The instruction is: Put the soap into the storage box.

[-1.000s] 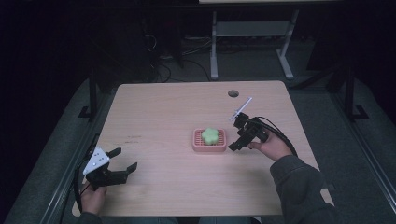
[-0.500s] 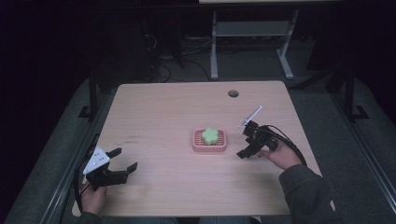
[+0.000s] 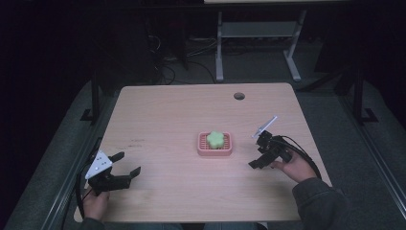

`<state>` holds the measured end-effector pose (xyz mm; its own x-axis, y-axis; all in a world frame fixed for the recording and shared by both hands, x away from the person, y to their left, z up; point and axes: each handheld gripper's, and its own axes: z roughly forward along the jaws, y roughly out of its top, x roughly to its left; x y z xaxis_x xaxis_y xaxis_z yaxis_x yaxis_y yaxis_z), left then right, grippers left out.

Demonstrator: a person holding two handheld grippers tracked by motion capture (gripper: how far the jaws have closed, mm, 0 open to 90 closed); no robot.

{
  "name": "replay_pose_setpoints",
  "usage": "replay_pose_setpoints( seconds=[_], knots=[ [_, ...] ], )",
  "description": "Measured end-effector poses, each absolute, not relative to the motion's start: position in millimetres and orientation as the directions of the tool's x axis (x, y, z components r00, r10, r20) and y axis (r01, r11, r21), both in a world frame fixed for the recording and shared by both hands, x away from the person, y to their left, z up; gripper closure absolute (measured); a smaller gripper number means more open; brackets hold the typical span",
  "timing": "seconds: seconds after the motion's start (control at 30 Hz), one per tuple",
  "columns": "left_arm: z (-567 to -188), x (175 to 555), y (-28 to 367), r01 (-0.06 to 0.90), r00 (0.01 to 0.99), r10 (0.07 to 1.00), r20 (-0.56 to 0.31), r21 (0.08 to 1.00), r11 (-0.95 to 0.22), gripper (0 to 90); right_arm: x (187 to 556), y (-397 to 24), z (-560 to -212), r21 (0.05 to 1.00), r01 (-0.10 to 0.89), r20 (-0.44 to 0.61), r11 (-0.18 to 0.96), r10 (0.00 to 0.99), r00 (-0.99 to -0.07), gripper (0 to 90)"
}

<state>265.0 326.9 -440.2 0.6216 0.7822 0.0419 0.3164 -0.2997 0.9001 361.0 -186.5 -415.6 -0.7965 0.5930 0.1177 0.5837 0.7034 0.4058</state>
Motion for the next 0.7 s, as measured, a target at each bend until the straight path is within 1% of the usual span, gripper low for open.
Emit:
replay_pose_setpoints(
  seconds=[0.7],
  knots=[
    [-441.7,265.4,326.6,0.32,0.621,0.782,0.044,0.897,-0.305,14.1,333.5,-212.1,-430.9,0.441,0.597,0.125,0.67,0.613,-0.78,24.0]
  ],
)
